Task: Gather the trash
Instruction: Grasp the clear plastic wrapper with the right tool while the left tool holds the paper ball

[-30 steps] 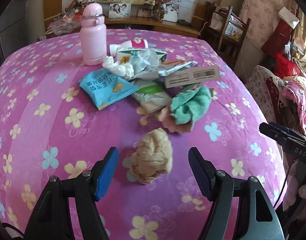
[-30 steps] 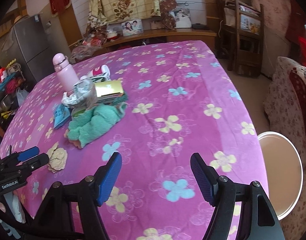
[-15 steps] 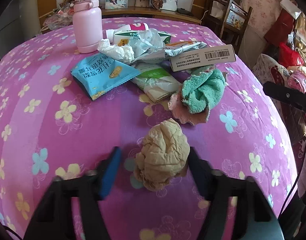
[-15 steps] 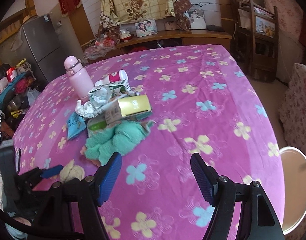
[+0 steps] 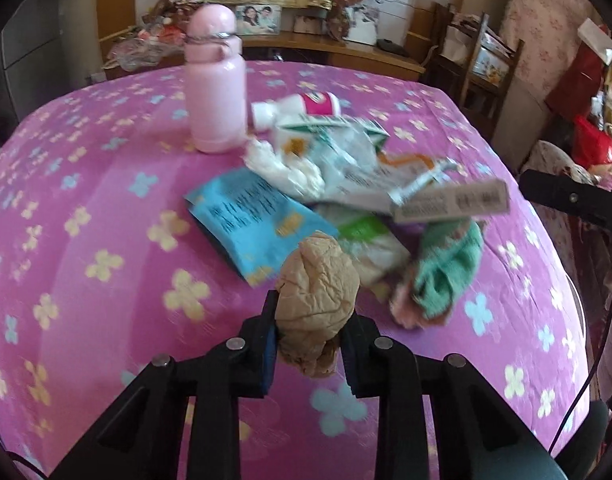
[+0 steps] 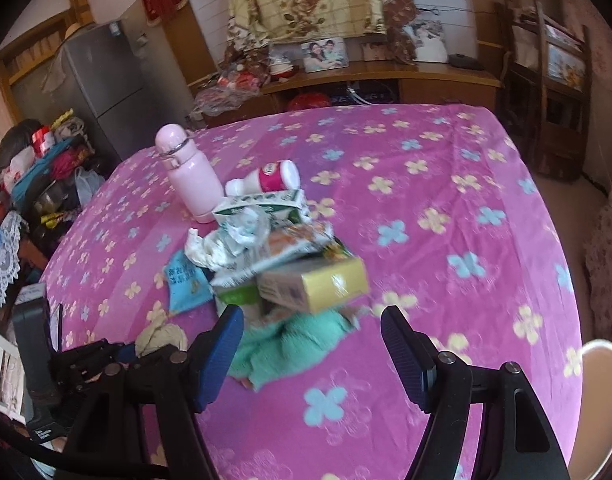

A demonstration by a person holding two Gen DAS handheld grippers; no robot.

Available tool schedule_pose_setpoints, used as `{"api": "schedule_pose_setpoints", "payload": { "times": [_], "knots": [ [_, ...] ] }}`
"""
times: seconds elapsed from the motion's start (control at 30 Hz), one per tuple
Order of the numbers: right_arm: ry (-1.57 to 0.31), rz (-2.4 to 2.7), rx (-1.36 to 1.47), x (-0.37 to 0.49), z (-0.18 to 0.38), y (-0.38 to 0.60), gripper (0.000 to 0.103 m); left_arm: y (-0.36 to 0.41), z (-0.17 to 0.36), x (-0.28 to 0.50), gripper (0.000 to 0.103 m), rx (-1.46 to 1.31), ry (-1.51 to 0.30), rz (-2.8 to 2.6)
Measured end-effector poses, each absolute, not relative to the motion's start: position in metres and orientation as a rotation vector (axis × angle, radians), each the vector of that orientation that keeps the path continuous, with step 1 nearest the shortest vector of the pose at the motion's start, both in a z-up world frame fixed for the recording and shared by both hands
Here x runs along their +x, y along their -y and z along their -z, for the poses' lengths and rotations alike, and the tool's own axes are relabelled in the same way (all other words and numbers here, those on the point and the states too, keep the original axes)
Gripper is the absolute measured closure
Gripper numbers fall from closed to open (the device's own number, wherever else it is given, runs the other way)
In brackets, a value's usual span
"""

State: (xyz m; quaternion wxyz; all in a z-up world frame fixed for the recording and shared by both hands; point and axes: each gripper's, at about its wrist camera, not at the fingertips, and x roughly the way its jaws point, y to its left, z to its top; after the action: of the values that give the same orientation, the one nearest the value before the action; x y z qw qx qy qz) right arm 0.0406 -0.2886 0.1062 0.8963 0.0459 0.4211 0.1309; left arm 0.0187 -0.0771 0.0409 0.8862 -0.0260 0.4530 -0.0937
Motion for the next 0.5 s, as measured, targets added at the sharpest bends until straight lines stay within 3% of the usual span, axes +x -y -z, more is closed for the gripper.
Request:
{"api": "schedule_pose_setpoints", "payload": {
  "times": [0.5],
  "knots": [
    [-0.953,-0.281,0.035,0.144,-0.077,0.202,0.028,0.035,-0.050,0.082,0.074,-0.099,-0.923,0.083]
  ]
}}
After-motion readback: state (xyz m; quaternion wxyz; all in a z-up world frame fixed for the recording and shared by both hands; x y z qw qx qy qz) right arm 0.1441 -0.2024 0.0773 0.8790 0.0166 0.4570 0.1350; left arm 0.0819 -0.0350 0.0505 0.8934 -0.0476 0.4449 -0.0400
